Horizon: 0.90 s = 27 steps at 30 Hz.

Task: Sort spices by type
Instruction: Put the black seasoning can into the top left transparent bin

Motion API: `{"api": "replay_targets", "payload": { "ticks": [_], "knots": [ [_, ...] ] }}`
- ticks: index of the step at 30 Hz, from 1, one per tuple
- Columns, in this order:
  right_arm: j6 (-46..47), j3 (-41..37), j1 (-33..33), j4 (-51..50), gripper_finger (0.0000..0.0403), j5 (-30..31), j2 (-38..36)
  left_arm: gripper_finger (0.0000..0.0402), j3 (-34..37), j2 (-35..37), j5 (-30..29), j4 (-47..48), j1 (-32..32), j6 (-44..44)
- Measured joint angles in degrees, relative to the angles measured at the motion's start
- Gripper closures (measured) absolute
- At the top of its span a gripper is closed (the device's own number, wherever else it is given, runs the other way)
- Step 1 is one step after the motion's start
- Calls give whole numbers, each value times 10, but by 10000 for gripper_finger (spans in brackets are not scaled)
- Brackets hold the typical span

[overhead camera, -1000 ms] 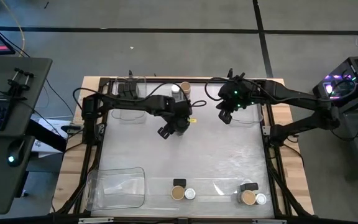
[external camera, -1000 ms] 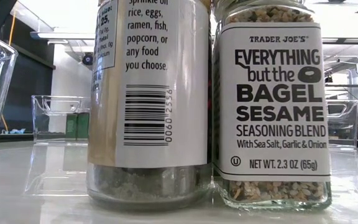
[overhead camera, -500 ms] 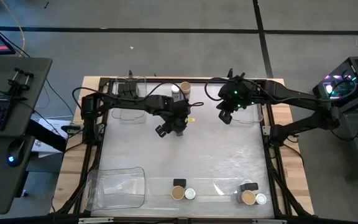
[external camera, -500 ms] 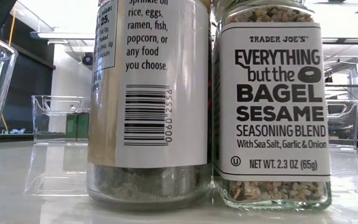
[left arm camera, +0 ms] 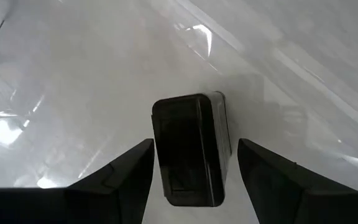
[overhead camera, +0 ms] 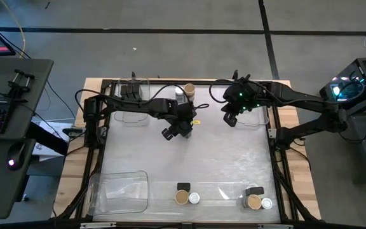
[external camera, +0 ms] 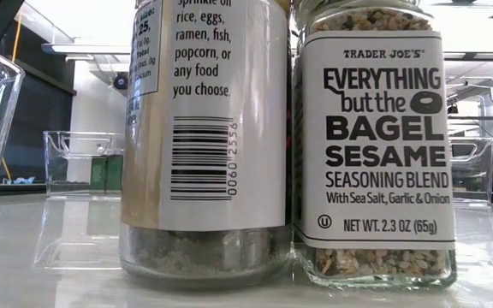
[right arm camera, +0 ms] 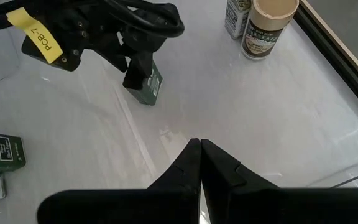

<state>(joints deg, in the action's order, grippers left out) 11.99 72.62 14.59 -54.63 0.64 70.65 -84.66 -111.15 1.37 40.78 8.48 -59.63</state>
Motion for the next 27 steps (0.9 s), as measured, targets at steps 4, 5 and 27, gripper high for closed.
{"api": "replay_targets", "payload": {
  "ticks": [4, 5, 27],
  "knots": [
    [0, 0, 0, 0, 403, 0, 0, 183, 0, -6, 19, -5, 7, 44],
    [0, 0, 0, 0, 403, 0, 0, 183, 0, -8, 23, -1, 10, 58],
    [-17, 0, 0, 0, 403, -2, 0, 304, 0, 23, 45, 19, 50, 307]
  ]
}}
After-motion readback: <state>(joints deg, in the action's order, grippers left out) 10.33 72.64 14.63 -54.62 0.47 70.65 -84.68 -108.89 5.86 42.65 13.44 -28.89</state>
